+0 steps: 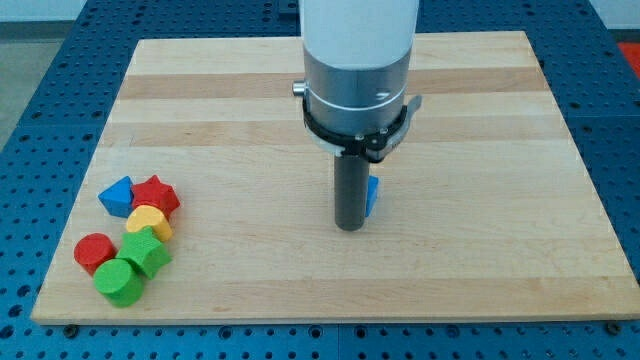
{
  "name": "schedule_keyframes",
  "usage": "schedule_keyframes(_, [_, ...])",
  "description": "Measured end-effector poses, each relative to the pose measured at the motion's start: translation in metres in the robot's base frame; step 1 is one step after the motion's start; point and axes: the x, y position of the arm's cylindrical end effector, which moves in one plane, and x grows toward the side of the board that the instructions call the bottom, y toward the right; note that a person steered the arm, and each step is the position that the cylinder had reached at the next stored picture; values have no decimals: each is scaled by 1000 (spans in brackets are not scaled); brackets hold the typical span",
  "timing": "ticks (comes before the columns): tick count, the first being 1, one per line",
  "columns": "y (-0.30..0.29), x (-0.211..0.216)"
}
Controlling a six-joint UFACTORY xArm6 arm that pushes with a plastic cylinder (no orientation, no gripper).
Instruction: Push the blue cube into the yellow hexagon
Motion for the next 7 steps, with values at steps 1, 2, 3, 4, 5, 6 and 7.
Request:
schedule_keyframes(1, [12,0])
schedule_keyframes(2, [29,0])
schedule_keyframes(3, [34,-12])
schedule_keyframes(4, [34,-35])
schedule_keyframes(5, [34,-61])
schedule_keyframes(6, [34,-82])
schedule_keyframes(7, [34,-82])
